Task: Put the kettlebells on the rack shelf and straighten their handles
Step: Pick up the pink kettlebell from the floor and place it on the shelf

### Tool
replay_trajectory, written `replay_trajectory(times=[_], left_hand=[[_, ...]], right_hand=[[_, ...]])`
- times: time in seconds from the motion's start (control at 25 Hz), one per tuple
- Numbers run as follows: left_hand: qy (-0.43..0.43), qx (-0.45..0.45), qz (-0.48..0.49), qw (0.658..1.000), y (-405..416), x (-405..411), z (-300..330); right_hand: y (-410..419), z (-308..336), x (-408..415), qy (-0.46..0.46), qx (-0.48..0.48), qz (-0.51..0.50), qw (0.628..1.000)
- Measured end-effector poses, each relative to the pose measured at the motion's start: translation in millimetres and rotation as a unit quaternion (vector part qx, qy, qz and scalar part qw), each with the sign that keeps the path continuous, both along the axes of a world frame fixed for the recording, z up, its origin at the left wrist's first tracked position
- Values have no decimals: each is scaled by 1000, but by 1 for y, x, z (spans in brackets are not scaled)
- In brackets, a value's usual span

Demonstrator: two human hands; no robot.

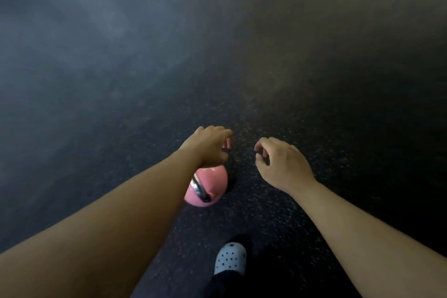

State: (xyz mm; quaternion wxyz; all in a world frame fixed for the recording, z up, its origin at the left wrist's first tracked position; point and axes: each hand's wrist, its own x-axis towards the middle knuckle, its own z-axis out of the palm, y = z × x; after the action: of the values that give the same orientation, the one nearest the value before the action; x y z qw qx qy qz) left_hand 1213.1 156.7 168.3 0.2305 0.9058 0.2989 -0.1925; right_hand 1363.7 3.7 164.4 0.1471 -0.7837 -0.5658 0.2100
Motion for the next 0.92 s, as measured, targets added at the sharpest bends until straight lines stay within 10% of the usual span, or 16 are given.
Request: replay_trajectory(times=[0.44,0.68,0.92], left_hand=[[205,137,-137,959,86,-127,-140],[145,74,-191,968,80,-110,-188],[134,-65,-168,974,33,-54,-157]], right_hand=[[75,-153,-158,108,-196,40,974],[71,-207,-180,290,-220,-81,928],[13,-176,-102,245,-174,-108,948]])
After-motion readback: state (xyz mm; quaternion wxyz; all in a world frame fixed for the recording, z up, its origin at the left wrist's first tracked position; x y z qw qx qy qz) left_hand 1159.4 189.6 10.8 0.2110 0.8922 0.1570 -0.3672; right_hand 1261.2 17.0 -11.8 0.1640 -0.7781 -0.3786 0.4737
